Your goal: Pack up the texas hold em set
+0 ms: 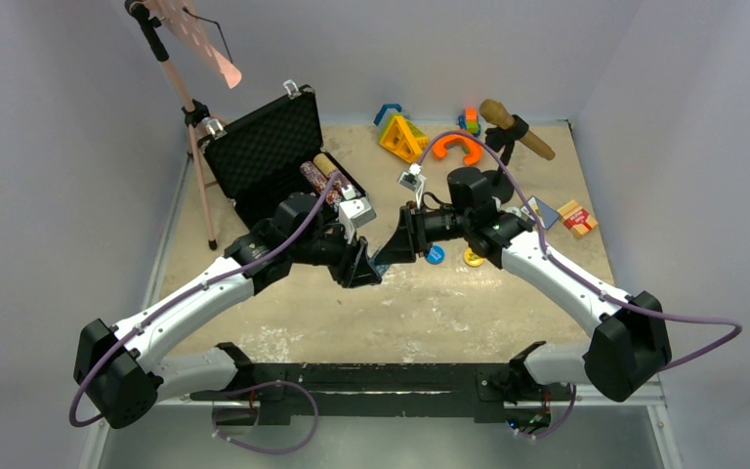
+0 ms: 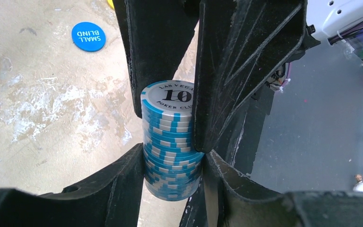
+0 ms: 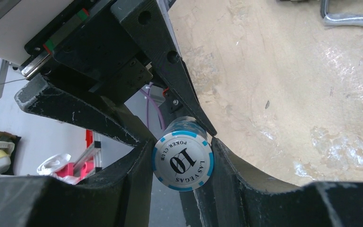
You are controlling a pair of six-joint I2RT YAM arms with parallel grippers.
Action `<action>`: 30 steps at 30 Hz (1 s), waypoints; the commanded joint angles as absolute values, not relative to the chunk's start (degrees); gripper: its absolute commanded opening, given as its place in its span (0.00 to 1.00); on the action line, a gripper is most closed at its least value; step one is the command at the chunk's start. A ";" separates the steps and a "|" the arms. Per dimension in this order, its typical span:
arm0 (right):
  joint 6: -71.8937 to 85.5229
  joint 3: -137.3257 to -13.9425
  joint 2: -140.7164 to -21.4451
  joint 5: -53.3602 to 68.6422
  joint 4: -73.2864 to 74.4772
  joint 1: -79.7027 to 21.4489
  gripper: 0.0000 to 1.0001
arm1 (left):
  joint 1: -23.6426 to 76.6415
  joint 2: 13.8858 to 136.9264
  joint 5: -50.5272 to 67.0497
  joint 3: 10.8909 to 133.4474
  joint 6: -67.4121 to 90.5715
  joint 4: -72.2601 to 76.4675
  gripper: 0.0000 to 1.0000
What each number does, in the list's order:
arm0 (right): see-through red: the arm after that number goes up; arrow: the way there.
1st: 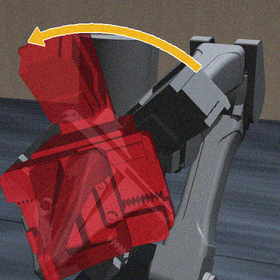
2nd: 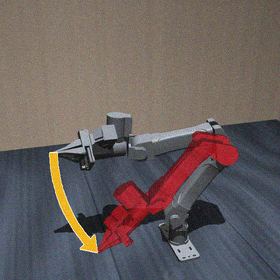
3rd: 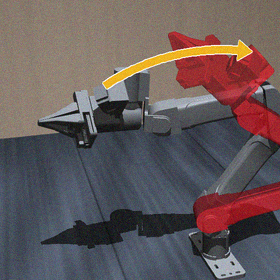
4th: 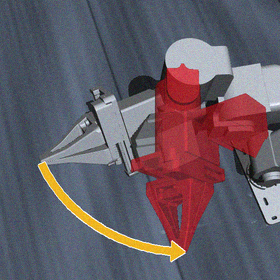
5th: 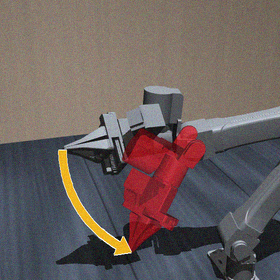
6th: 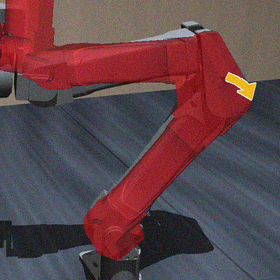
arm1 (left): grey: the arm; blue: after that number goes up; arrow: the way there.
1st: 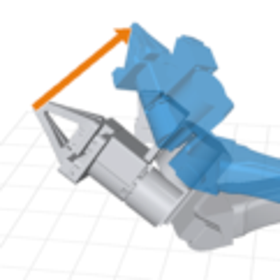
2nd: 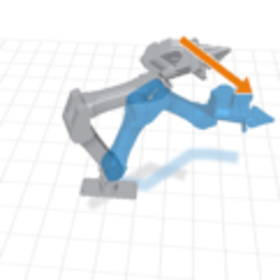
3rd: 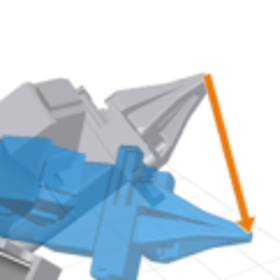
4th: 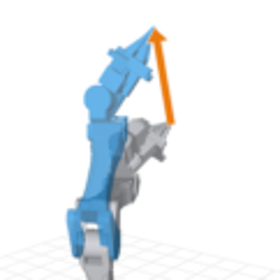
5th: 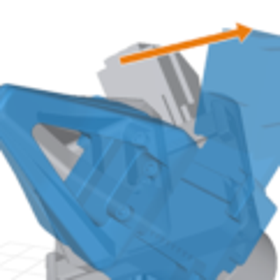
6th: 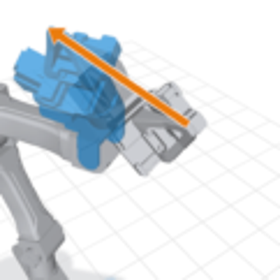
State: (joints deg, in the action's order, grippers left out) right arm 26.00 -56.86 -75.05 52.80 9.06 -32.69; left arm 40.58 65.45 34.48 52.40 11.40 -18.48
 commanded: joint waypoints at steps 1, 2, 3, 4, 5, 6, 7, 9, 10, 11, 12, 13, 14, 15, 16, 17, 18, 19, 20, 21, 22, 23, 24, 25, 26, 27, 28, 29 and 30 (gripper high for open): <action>26.40 -56.80 -73.60 50.25 5.18 -33.13 0.36 | 40.83 63.13 34.73 52.58 12.84 -14.06 0.00; 26.34 -56.67 -73.26 49.42 5.06 -33.09 0.48 | 40.79 62.87 34.42 52.31 12.91 -13.81 0.00; 26.14 -56.54 -72.77 48.60 5.02 -33.09 0.57 | 40.78 62.64 34.23 52.08 12.85 -13.61 0.00; 26.06 -56.43 -72.25 47.61 4.93 -33.05 0.64 | 40.78 62.39 33.93 51.86 12.79 -13.45 0.00; 25.96 -56.39 -71.64 46.35 5.15 -33.05 0.69 | 40.78 62.13 33.53 51.64 12.71 -13.26 0.00; 25.79 -56.44 -71.06 45.08 5.61 -33.00 0.73 | 40.79 61.94 33.22 51.45 12.62 -13.20 0.00; 25.55 -56.50 -70.42 43.68 6.04 -32.92 0.76 | 40.80 61.69 32.83 51.29 12.57 -13.12 0.00; 25.39 -56.60 -69.05 41.07 6.83 -32.59 0.81 | 40.79 61.52 32.05 51.18 12.49 -13.22 0.00; 25.50 -56.48 -68.01 39.67 7.04 -32.18 0.82 | 40.74 61.49 31.51 51.18 12.53 -13.39 0.00; 25.65 -56.43 -67.17 37.60 7.26 -31.86 0.82 | 40.70 61.54 30.81 51.20 12.61 -13.59 0.00; 25.81 -56.43 -66.36 35.62 7.70 -31.42 0.83 | 40.69 61.59 29.68 51.25 12.84 -13.97 0.00; 25.92 -56.55 -65.49 32.40 8.64 -31.04 0.83 | 40.67 61.59 27.87 51.26 13.17 -14.45 0.00; 25.84 -56.83 -64.60 28.69 9.78 -30.92 0.83 | 40.45 61.56 25.49 51.33 13.63 -15.25 0.00; 25.32 -57.12 -63.73 24.41 11.54 -30.86 0.83 | 40.09 61.54 22.51 51.41 14.09 -16.13 0.00; 24.96 -57.35 -62.76 20.51 13.26 -30.88 0.83 | 39.37 61.61 19.71 51.56 14.64 -17.08 0.00; 24.63 -57.34 -61.86 17.16 14.30 -30.85 0.83 | 38.35 61.68 16.60 51.73 15.31 -18.42 0.00; 24.45 -57.20 -60.80 14.27 15.09 -30.87 0.83 | 36.87 61.93 13.97 52.15 16.73 -19.67 0.00; 24.40 -56.76 -59.75 12.23 15.49 -30.89 0.83 | 34.72 61.97 12.08 52.21 18.45 -20.54 0.00; 24.39 -56.27 -58.68 10.56 15.48 -30.89 0.83 | 32.30 61.99 10.58 52.14 20.46 -21.02 0.00; 24.36 -55.77 -57.63 9.37 15.40 -30.82 0.83 | 29.44 62.06 9.24 52.02 23.11 -21.58 0.00; 24.36 -55.28 -56.85 8.46 15.23 -30.87 0.83 | 26.97 62.20 7.85 52.00 25.05 -22.36 0.00; 24.35 -54.90 -55.91 7.78 15.04 -30.88 0.83 | 25.09 62.38 6.03 52.03 26.29 -23.05 0.00; 24.21 -54.51 -55.21 7.17 14.84 -30.91 0.83 | 23.59 62.59 3.98 52.10 27.15 -23.76 0.00; 24.15 -54.03 -54.36 6.72 14.59 -30.91 0.82 | 22.54 62.66 1.31 52.14 27.78 -24.59 0.00; 24.03 -53.57 -53.76 6.35 14.13 -30.93 0.82 | 21.44 62.90 -1.34 52.12 28.76 -25.40 0.00; 23.98 -53.08 -53.14 6.06 13.74 -30.90 0.82 | 19.65 63.17 -3.21 51.97 29.73 -26.24 0.00; 23.86 -52.56 -52.58 5.84 13.33 -30.89 0.82 | 18.13 63.43 -4.21 51.81 30.62 -26.65 0.00; 23.92 -52.10 -52.04 5.74 12.92 -30.84 0.82 | 16.37 63.64 -4.82 51.73 31.67 -26.97 0.00; 23.83 -51.59 -51.55 5.72 12.59 -30.90 0.82 | 14.52 63.96 -5.18 51.72 32.56 -27.17 0.00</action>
